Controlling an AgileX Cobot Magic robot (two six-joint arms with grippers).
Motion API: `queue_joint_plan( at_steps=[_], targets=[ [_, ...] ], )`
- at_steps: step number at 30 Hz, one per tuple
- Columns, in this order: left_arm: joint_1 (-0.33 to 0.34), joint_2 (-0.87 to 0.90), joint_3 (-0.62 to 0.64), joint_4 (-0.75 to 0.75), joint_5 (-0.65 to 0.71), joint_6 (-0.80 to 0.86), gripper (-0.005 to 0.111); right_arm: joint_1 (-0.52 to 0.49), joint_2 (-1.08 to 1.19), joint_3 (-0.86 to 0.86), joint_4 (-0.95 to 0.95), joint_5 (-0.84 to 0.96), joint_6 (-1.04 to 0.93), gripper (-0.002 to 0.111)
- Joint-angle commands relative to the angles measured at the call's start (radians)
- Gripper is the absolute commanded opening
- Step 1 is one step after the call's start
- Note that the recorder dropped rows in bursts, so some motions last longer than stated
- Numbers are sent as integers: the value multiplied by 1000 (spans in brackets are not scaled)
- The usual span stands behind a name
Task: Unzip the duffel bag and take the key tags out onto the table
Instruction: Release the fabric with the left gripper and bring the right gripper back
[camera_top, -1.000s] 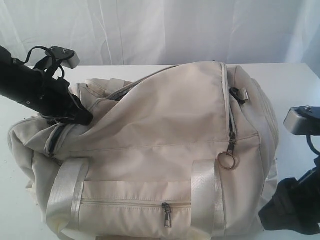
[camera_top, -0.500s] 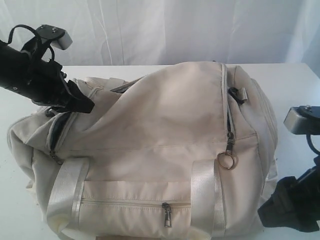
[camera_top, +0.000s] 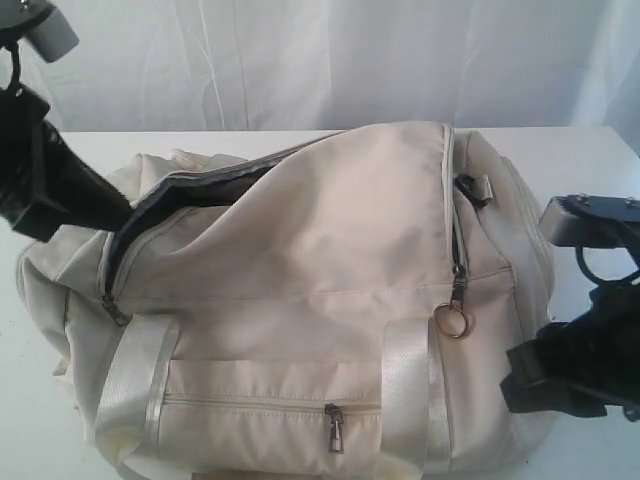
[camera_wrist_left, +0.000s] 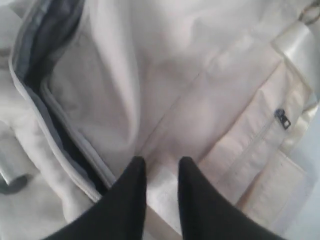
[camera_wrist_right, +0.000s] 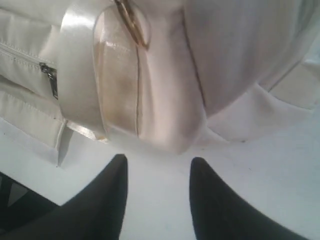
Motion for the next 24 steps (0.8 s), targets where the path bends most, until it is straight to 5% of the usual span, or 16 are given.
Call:
queue_joint_plan(
  at_steps=[1, 10, 24],
  targets=[
    [-5, -33, 74, 62, 24, -25, 0, -5, 92, 4, 159, -28, -153, 31],
    [-5, -38, 137, -16, -54, -27, 0, 54, 354, -11, 243, -99, -237, 9],
    [-7, -38, 137, -61, -20, -27, 0, 133, 669, -169, 324, -215, -311, 3]
  ],
)
